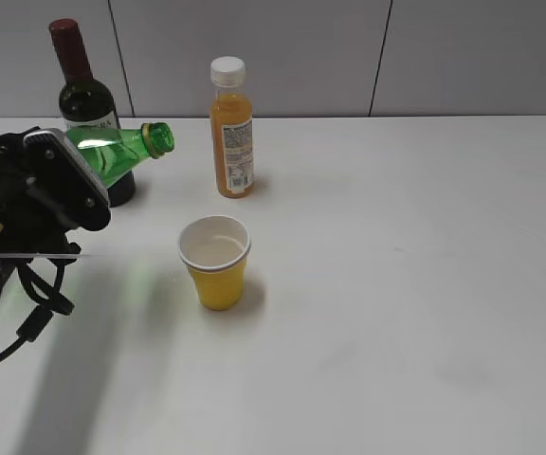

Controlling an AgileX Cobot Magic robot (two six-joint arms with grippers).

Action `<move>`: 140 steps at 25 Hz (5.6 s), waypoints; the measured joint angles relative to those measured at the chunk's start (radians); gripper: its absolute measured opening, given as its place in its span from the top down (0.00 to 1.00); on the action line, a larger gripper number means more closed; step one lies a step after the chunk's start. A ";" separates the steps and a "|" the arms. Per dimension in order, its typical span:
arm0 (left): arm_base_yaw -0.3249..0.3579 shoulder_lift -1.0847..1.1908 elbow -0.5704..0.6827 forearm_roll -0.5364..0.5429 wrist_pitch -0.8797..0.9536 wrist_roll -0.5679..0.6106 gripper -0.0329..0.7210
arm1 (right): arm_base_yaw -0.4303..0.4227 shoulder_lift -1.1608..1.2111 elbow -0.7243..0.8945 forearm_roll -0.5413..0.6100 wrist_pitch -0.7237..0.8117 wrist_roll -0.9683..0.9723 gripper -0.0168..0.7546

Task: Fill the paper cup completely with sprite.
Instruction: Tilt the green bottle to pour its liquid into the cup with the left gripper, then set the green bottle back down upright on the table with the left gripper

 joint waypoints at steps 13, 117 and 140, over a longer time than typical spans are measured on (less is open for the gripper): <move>-0.001 0.008 0.000 0.007 0.000 0.098 0.33 | 0.000 0.000 0.000 0.000 0.000 0.000 0.22; -0.001 0.016 0.040 0.086 -0.015 0.098 0.33 | 0.000 0.000 0.000 0.000 0.000 0.000 0.22; -0.001 0.016 0.040 0.041 -0.016 -0.839 0.33 | 0.000 0.000 0.000 0.000 0.000 0.000 0.22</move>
